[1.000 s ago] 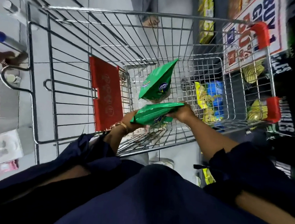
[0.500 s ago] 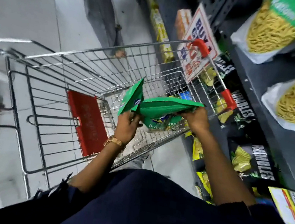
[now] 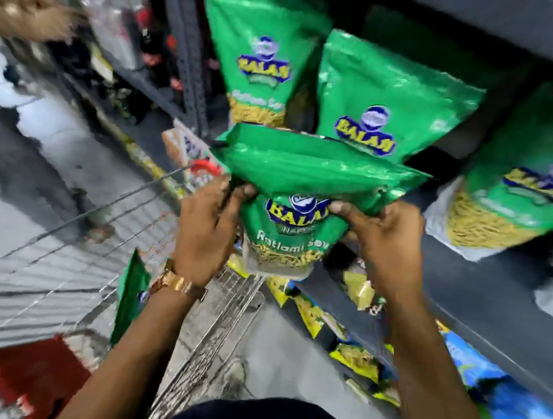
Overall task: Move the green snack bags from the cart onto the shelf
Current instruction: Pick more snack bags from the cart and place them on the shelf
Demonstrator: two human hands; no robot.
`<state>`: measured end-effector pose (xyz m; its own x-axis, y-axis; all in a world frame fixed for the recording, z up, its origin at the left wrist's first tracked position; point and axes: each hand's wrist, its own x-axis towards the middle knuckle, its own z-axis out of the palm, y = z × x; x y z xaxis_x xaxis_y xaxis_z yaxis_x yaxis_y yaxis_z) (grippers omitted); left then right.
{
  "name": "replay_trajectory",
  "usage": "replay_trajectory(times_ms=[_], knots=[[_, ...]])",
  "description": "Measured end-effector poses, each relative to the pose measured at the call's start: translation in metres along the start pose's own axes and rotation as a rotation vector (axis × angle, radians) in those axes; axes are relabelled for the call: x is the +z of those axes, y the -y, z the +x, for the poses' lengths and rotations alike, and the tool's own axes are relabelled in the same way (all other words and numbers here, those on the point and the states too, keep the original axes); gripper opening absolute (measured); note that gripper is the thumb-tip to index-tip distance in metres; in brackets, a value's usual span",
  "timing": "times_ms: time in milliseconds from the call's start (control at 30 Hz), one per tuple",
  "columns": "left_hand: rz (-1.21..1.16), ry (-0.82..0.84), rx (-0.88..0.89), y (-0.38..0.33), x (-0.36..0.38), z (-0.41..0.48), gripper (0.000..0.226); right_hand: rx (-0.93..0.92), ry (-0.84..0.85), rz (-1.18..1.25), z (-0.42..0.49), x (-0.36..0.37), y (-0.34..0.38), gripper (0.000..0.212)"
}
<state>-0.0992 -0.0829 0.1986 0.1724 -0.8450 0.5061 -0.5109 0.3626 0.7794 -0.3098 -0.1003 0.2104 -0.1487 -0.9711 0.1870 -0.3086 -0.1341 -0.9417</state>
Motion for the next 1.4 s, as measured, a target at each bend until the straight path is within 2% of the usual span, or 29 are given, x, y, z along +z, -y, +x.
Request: replay_trajectory(times_ms=[67, 200, 233, 333, 400, 433, 500, 533, 567, 633, 800, 867, 967, 1000, 1100, 1167, 1267, 1400], knots=[[-0.049, 0.07, 0.068, -0.017, 0.027, 0.013, 0.029, -0.029, -0.086, -0.037, -0.005, -0.033, -0.001, 0.029], [-0.119, 0.265, 0.104, -0.052, 0.099, 0.027, 0.029, 0.034, -0.369, -0.134, -0.021, -0.099, -0.014, 0.048], [-0.132, 0.315, 0.114, -0.059, 0.114, 0.028, 0.029, 0.051, -0.419, -0.125, -0.024, -0.11, -0.019, 0.047], [-0.164, 0.449, 0.107, -0.08, 0.162, 0.032, 0.035, 0.045, -0.539, -0.097, -0.032, -0.142, -0.034, 0.02], [-0.221, 0.54, 0.03, -0.089, 0.187, 0.031, 0.03, 0.056, -0.592, -0.081, -0.032, -0.156, -0.045, 0.017], [-0.28, 0.584, -0.034, -0.092, 0.198, 0.03, 0.025, 0.071, -0.615, -0.076, -0.031, -0.161, -0.05, 0.026], [-0.37, 0.633, -0.111, -0.095, 0.219, 0.03, 0.019, 0.095, -0.661, -0.01, -0.028, -0.169, -0.059, 0.064], [-0.388, 0.647, -0.12, -0.095, 0.228, 0.031, 0.015, 0.111, -0.681, 0.022, -0.025, -0.172, -0.062, 0.074], [-0.409, 0.651, -0.131, -0.096, 0.235, 0.032, 0.011, 0.121, -0.701, 0.038, -0.022, -0.174, -0.064, 0.075], [-0.445, 0.644, -0.142, -0.099, 0.248, 0.037, 0.009, 0.138, -0.741, 0.03, -0.014, -0.179, -0.066, 0.055], [-0.469, 0.587, -0.122, -0.095, 0.265, 0.042, 0.009, 0.087, -0.657, 0.061, 0.001, -0.186, -0.075, 0.034], [-0.483, 0.539, -0.132, -0.091, 0.266, 0.036, 0.013, 0.029, -0.662, 0.011, 0.0, -0.185, -0.075, 0.017], [-0.508, 0.465, -0.134, -0.089, 0.266, 0.029, 0.029, -0.017, -0.691, -0.075, -0.005, -0.181, -0.076, 0.02], [-0.524, 0.445, -0.132, -0.089, 0.265, 0.026, 0.026, -0.019, -0.723, -0.06, -0.008, -0.177, -0.079, 0.014], [-0.594, 0.399, -0.129, -0.089, 0.256, 0.018, 0.012, -0.035, -0.936, 0.075, -0.023, -0.164, -0.08, 0.05], [-0.609, 0.359, -0.131, -0.08, 0.246, 0.007, 0.009, -0.116, -0.995, 0.054, -0.036, -0.151, -0.083, 0.043], [-0.582, 0.293, -0.106, -0.064, 0.223, -0.015, 0.015, -0.247, -0.902, 0.024, -0.051, -0.131, -0.084, 0.028], [-0.472, 0.192, -0.067, -0.034, 0.187, -0.04, 0.02, -0.305, -0.588, -0.009, -0.058, -0.09, -0.082, 0.025]])
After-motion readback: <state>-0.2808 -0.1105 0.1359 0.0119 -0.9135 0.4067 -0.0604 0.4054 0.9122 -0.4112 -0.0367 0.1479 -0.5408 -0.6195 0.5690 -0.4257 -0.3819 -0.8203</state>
